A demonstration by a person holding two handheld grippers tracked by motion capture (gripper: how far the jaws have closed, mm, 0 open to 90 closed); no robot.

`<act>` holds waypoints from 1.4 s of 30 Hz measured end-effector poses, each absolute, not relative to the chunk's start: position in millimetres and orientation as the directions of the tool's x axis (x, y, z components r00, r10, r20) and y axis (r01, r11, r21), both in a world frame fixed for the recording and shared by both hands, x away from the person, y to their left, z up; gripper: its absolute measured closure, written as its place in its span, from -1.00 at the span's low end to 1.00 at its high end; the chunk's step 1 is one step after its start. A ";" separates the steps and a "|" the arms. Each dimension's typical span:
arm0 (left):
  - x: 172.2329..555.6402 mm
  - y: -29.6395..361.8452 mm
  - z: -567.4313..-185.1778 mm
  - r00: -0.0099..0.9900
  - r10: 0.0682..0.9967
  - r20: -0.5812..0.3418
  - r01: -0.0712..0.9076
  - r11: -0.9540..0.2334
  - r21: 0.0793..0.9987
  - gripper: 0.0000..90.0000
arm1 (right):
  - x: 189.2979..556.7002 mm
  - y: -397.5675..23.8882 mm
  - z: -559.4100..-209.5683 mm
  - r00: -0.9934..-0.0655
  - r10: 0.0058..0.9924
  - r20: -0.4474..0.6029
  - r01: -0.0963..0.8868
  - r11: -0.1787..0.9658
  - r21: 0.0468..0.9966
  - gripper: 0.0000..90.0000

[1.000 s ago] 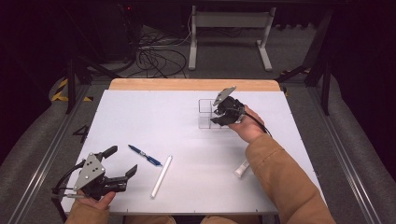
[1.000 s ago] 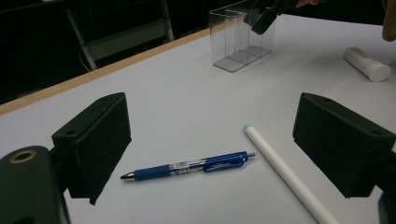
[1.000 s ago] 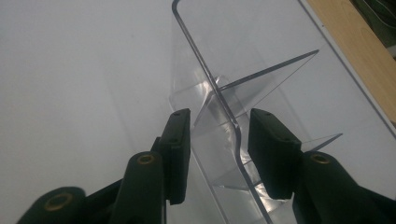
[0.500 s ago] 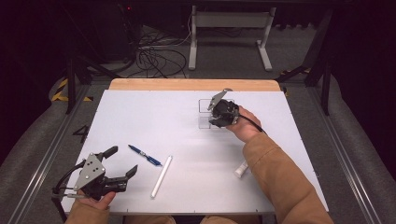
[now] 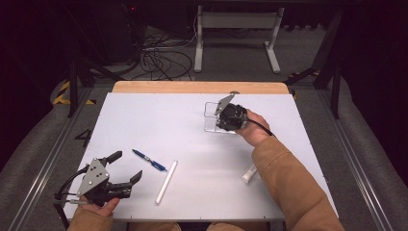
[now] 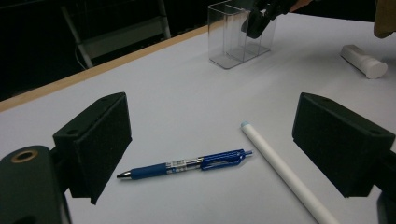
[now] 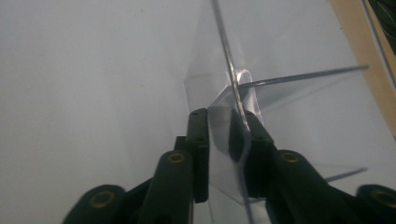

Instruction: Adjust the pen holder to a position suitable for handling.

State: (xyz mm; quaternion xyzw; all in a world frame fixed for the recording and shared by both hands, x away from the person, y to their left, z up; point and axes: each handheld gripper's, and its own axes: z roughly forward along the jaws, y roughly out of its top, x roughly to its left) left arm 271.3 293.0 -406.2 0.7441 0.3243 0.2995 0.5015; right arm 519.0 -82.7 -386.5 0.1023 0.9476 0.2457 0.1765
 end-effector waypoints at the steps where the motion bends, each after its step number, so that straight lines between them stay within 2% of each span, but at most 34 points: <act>1: 271.4 293.2 -406.1 0.610 0.783 0.124 0.180 -0.289 0.940 -0.72 | 518.7 -83.0 -384.9 -0.919 0.280 -0.279 0.108 0.857 0.504 0.81; 10: 271.5 293.2 -406.2 0.611 0.783 0.116 0.183 -0.282 0.942 -0.72 | 511.7 -80.1 -376.8 -0.933 0.218 -0.287 0.044 0.859 0.510 0.94; 17: 271.5 292.7 -406.1 0.612 0.782 0.116 0.183 -0.283 0.942 -0.72 | 495.9 -67.0 -360.3 -0.954 0.142 -0.263 -0.022 0.843 0.537 0.94; 27: 271.6 293.3 -406.3 0.612 0.783 0.110 0.185 -0.278 0.943 -0.72 | 477.7 -42.9 -361.6 -0.981 0.015 -0.194 -0.091 0.845 0.527 0.92; 35: 271.3 292.5 -406.2 0.614 0.781 0.114 0.185 -0.282 0.941 -0.72 | 467.0 -27.7 -366.5 -0.989 -0.043 -0.139 -0.108 0.857 0.505 0.92; 42: 271.5 293.0 -406.3 0.614 0.781 0.114 0.184 -0.283 0.941 -0.72 | 468.6 -21.8 -372.4 -0.991 -0.053 -0.122 -0.107 0.858 0.503 0.92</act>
